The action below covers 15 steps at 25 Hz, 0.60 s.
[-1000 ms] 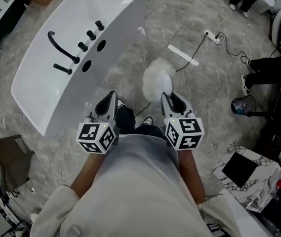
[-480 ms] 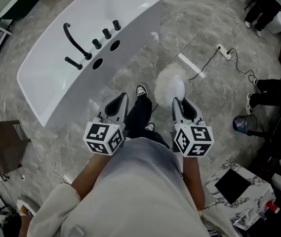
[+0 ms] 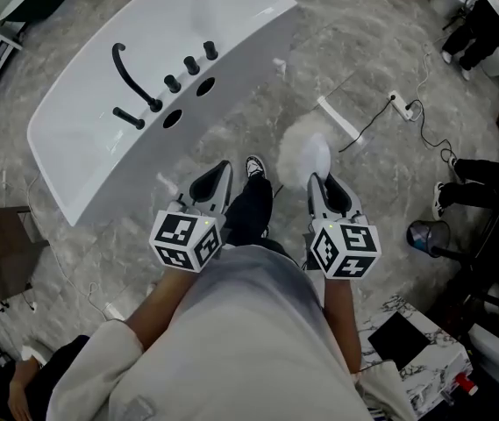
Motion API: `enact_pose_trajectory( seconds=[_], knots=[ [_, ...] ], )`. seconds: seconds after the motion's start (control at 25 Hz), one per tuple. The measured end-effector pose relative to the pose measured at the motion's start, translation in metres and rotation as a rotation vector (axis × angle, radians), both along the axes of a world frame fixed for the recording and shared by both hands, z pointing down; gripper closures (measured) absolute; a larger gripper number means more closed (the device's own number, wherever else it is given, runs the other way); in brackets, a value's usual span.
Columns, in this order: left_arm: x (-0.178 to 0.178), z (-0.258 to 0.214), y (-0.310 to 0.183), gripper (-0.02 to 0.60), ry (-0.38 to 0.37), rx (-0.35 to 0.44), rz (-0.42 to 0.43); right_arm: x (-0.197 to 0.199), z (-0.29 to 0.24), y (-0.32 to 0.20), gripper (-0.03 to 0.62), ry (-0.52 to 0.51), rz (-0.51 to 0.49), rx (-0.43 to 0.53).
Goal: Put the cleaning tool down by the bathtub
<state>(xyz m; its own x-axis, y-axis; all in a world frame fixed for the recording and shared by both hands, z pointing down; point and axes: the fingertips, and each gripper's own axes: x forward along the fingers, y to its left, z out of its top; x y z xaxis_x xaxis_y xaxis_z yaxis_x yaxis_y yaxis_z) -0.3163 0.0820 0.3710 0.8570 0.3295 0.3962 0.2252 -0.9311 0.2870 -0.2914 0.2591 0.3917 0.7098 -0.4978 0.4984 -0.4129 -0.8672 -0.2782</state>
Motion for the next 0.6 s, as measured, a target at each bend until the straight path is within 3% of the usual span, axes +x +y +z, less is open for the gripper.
enact_pose_trajectory(
  seconds=[0.6],
  knots=[
    [0.118,0.009,-0.026,0.577,-0.039,-0.021,-0.032,0.120,0.012,-0.029,0.514,-0.065,-0.043,-0.021]
  ],
)
